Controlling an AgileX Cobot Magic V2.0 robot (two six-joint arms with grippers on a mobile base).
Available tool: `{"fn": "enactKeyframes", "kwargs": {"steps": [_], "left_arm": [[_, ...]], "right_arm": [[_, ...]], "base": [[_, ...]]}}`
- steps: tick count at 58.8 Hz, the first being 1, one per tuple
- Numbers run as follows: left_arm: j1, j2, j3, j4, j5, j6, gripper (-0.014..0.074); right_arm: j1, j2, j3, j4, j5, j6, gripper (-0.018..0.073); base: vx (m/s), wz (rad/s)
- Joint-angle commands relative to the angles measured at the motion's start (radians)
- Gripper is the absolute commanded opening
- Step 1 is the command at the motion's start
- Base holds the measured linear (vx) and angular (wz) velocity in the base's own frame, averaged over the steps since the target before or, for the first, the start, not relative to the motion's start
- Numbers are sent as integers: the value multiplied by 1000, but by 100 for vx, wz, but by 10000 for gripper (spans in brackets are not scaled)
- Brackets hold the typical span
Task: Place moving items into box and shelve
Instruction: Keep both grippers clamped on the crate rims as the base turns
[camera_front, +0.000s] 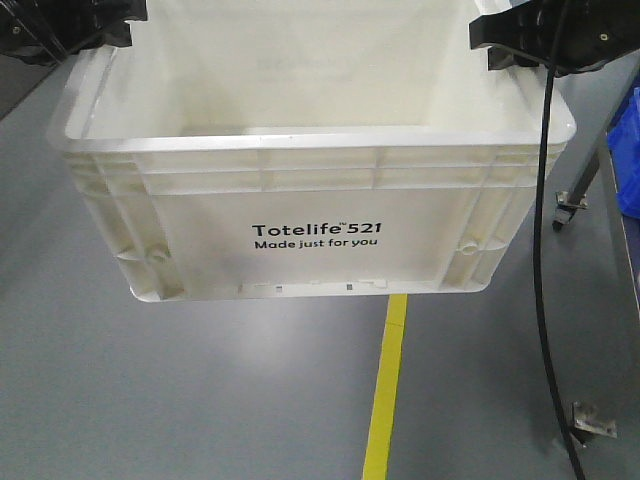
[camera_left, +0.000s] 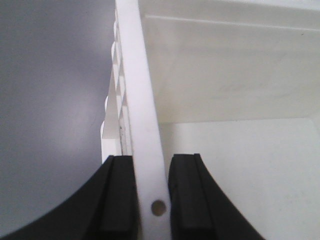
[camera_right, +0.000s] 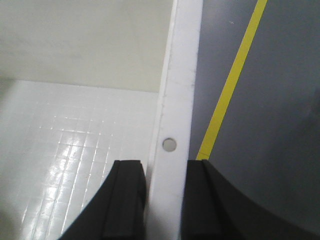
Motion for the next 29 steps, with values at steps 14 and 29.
{"fn": "enactKeyframes", "kwargs": {"steps": [14, 29], "left_arm": [[-14, -57, -55, -57, -150, 16, -13], [-14, -57, -55, -57, -150, 16, -13]], "right_arm": [[8, -53, -51, 50, -147, -15, -13], [8, -53, -51, 50, -147, -15, -13]], "base": [[49, -3], [49, -4]]}}
